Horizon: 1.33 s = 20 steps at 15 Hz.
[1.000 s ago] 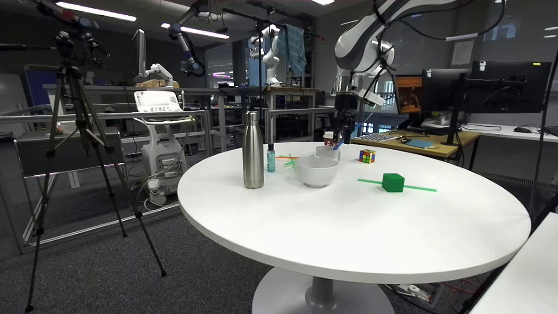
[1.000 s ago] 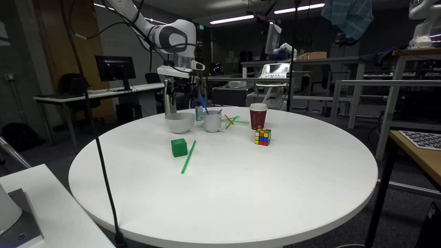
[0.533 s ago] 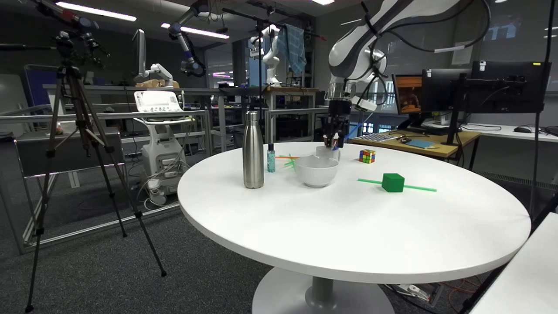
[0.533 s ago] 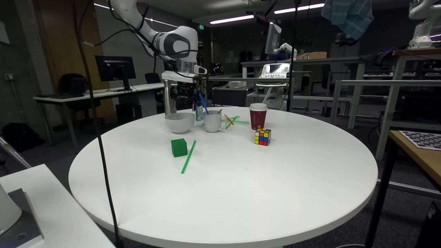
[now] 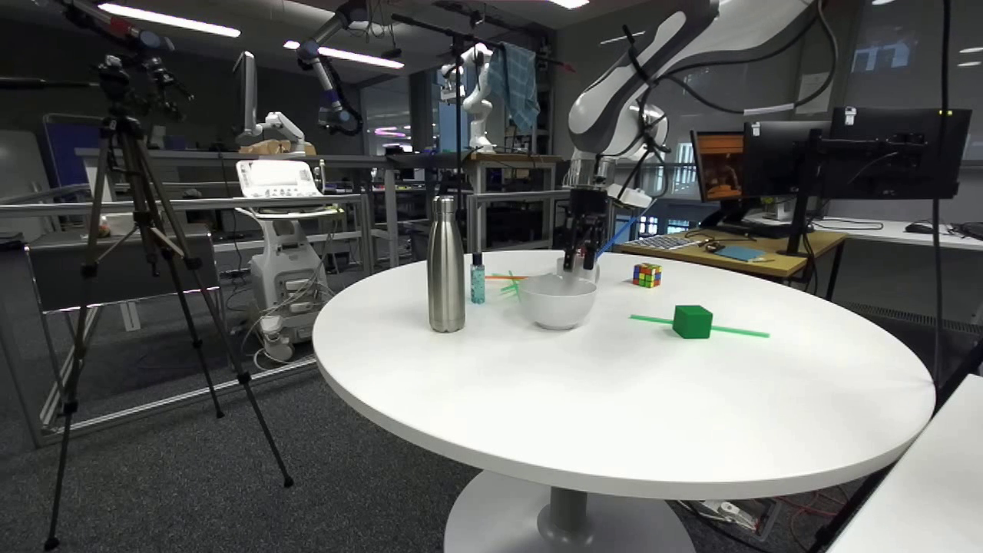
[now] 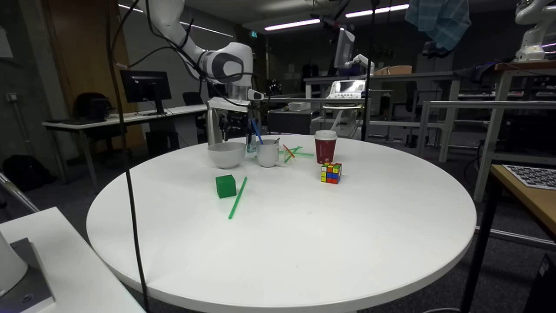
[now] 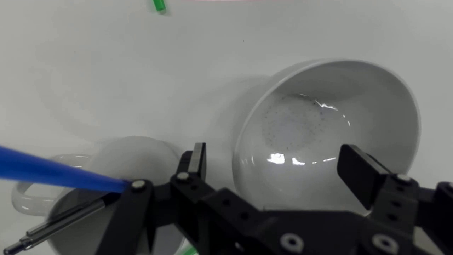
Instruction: Move the bowl to the right
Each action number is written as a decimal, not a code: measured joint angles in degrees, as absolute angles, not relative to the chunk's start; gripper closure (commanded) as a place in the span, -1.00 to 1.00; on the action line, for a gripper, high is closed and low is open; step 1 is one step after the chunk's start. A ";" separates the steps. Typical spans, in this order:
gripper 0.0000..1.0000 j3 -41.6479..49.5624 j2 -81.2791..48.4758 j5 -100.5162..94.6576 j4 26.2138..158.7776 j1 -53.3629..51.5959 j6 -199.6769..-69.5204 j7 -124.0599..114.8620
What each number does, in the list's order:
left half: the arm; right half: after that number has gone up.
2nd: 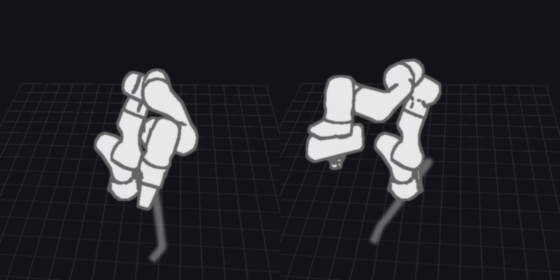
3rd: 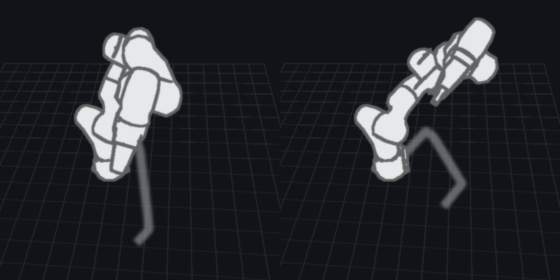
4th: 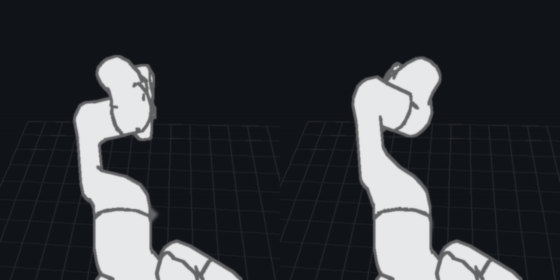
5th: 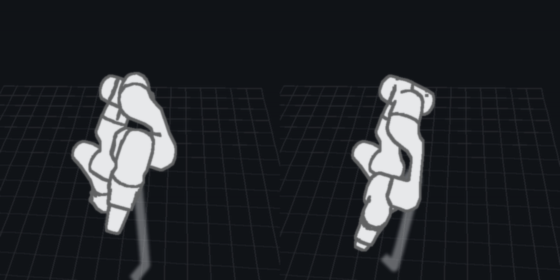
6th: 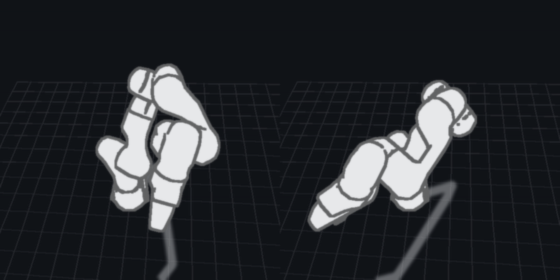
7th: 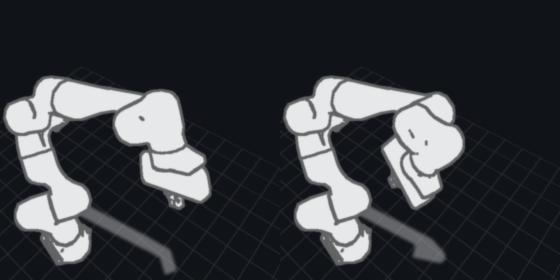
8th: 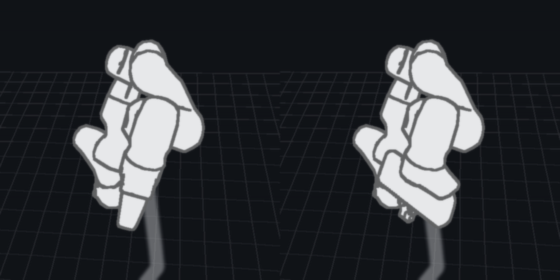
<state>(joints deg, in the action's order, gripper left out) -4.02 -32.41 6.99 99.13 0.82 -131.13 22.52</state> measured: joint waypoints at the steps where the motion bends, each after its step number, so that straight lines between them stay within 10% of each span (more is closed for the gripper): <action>1: -1.00 -4.04 -32.87 6.99 98.81 0.82 -131.13 22.52; 20: -1.00 -6.18 -36.43 7.07 97.94 2.90 -131.13 25.00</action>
